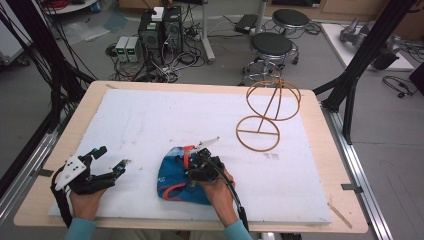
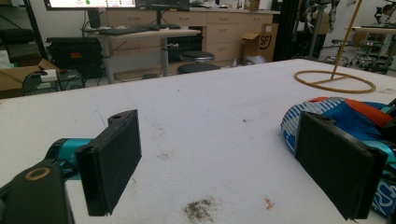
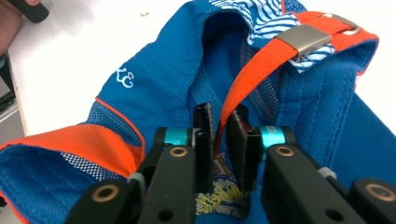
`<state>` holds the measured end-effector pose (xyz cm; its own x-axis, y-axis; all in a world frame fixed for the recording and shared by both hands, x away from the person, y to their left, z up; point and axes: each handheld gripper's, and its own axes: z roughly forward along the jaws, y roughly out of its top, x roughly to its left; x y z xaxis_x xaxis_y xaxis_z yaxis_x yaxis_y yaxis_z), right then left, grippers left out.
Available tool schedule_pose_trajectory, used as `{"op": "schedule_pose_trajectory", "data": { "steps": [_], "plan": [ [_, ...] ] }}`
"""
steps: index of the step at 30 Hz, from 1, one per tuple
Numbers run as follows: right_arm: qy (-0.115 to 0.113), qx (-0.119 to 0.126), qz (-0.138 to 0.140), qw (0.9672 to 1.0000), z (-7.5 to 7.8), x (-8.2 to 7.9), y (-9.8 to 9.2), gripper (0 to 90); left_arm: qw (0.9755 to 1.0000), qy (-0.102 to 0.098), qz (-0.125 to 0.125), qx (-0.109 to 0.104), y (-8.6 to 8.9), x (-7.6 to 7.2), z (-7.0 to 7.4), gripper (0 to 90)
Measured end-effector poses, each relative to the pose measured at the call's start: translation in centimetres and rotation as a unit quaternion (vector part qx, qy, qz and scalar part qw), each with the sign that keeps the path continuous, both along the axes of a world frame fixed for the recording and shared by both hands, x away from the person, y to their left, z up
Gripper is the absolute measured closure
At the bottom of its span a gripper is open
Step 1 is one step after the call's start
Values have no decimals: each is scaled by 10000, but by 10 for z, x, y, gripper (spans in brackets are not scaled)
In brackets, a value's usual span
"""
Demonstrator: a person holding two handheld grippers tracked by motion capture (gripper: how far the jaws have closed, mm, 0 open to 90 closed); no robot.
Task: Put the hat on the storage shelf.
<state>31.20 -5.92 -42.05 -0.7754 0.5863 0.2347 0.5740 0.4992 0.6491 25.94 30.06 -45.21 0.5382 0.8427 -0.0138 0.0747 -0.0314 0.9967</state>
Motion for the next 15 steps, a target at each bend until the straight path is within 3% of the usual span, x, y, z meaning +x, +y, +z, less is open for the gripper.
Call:
{"op": "schedule_pose_trajectory", "data": {
  "steps": [1, 6, 12, 13, 14, 15],
  "plan": [
    [-44, 32, 34, 10000, 1, -1, 0, 862, 10000, 1, 0, 2, 0, 0, 0, 153],
    [-109, 36, 92, 9999, 3, -1, 0, 872, 10000, 2, 0, -1, 0, 0, 0, 153],
    [-293, 206, 115, 9993, 9, -4, 0, 878, 10000, 8, 3, -5, 0, 0, 0, 153],
    [-461, 273, 130, 9985, 13, -6, 0, 877, 10000, 14, 3, -7, 0, 0, 0, 153],
    [-461, 273, 130, 9985, 13, -6, 0, 877, 10000, 14, 3, -7, 0, 0, 0, 153],
    [-779, 424, 209, 9958, 19, -9, -1, 878, 10000, 9, 4, -9, 0, 0, 0, 153]
  ]
}}
